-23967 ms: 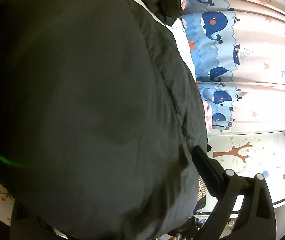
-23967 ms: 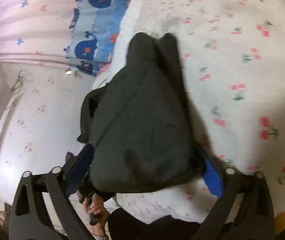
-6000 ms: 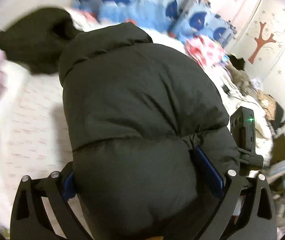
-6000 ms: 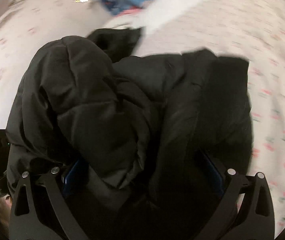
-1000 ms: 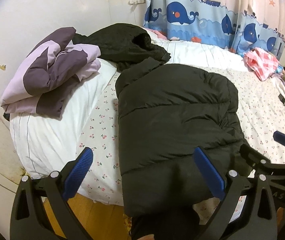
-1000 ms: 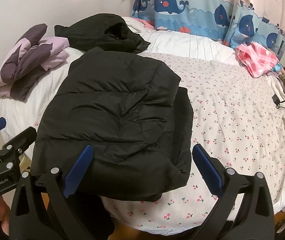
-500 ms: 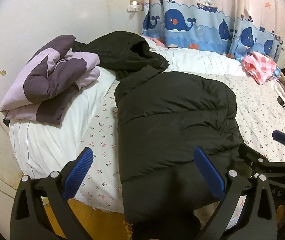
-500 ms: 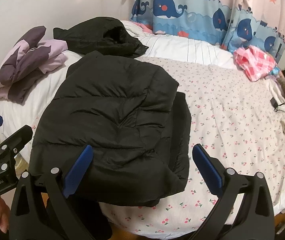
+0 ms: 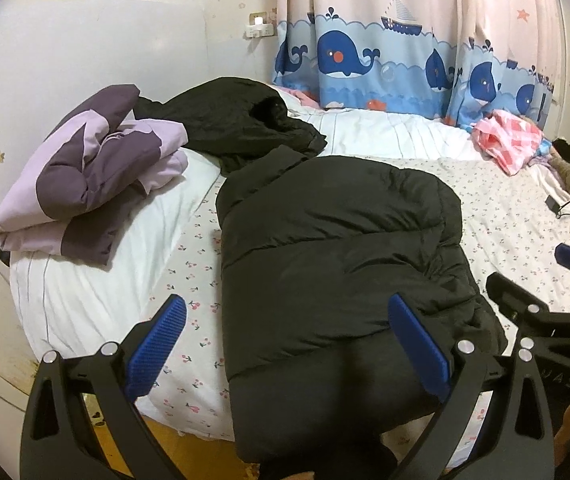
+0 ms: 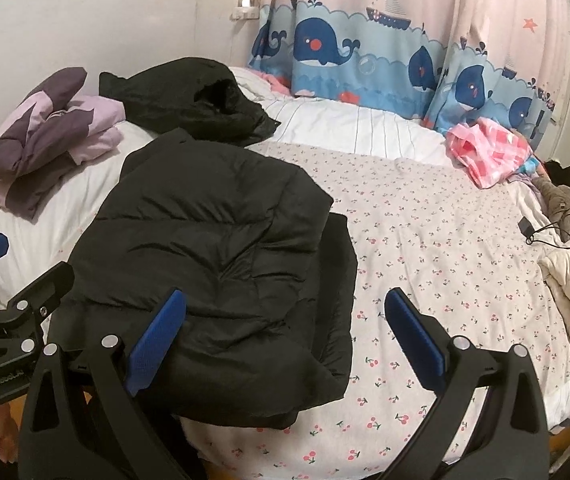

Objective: Fold large clothes

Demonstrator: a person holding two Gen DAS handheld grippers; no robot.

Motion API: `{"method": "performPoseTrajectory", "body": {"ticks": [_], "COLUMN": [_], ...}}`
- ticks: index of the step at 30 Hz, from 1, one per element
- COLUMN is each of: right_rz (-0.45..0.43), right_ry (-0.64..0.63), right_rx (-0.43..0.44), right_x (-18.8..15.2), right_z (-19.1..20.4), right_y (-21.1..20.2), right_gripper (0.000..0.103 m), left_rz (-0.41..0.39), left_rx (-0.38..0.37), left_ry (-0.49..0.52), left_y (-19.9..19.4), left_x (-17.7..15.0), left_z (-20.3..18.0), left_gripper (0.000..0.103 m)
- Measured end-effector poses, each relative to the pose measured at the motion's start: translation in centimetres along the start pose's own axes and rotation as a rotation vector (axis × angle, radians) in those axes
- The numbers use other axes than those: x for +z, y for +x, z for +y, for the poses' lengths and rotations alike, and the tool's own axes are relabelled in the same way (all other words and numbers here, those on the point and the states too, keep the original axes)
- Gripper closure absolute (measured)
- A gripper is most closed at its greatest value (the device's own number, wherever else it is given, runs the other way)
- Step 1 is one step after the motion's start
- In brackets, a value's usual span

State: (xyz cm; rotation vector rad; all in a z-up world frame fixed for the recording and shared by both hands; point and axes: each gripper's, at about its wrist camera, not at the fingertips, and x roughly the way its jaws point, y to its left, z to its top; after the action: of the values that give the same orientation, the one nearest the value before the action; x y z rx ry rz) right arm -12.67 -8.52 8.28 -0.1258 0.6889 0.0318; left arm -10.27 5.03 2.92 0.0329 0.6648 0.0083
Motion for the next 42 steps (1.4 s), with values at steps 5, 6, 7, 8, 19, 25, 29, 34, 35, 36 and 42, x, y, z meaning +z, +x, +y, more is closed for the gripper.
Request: {"method": "performPoseTrajectory", "body": {"ticks": [5, 6, 7, 8, 19, 25, 29, 34, 35, 36, 42], "right_rz": [-0.010, -0.013, -0.017, -0.019, -0.017, -0.011, -0.002, 0.016, 0.018, 0.019, 0.023], "right_ry": [-0.001, -0.005, -0.013, -0.022, -0.005, 0.010, 0.009, 0.006, 0.003, 0.001, -0.006], "right_rx": [-0.027, -0.039, -0.060, -0.074, -0.018, 0.006, 0.008, -0.007, -0.013, -0.021, -0.037], "right_x": [0.0, 0.0, 0.0, 0.0, 0.0, 0.0, 0.1, 0.0, 0.0, 0.0, 0.1], "right_z": [0.1, 0.2, 0.3, 0.4, 0.1, 0.3, 0.5, 0.6, 0.7, 0.8, 0.9], "right_y": [0.0, 0.0, -0.1, -0.1, 0.0, 0.1, 0.4, 1.0, 1.1, 1.2, 1.5], "right_gripper": [0.007, 0.007, 0.007, 0.007, 0.007, 0.007, 0.007, 0.007, 0.007, 0.007, 0.007], "left_rz": [0.006, 0.010, 0.014, 0.014, 0.021, 0.011, 0.018, 0.027, 0.029, 0.031, 0.036], "left_rx": [0.029, 0.028, 0.023, 0.022, 0.086, 0.089, 0.072, 0.069, 0.066, 0.066, 0.058], "left_ry": [0.018, 0.015, 0.008, 0.003, -0.014, -0.023, -0.034, -0.037, -0.038, -0.037, -0.038], "left_y": [0.3, 0.4, 0.5, 0.5, 0.7, 0.6, 0.7, 1.0, 1.1, 1.1, 1.2], "left_x": [0.0, -0.1, -0.1, -0.1, -0.1, 0.0, 0.0, -0.1, -0.2, -0.2, -0.3], "left_z": [-0.3, -0.2, -0.1, 0.0, 0.0, 0.1, 0.2, 0.2, 0.2, 0.2, 0.2], "left_gripper": [0.006, 0.006, 0.006, 0.006, 0.006, 0.006, 0.006, 0.006, 0.006, 0.006, 0.006]}}
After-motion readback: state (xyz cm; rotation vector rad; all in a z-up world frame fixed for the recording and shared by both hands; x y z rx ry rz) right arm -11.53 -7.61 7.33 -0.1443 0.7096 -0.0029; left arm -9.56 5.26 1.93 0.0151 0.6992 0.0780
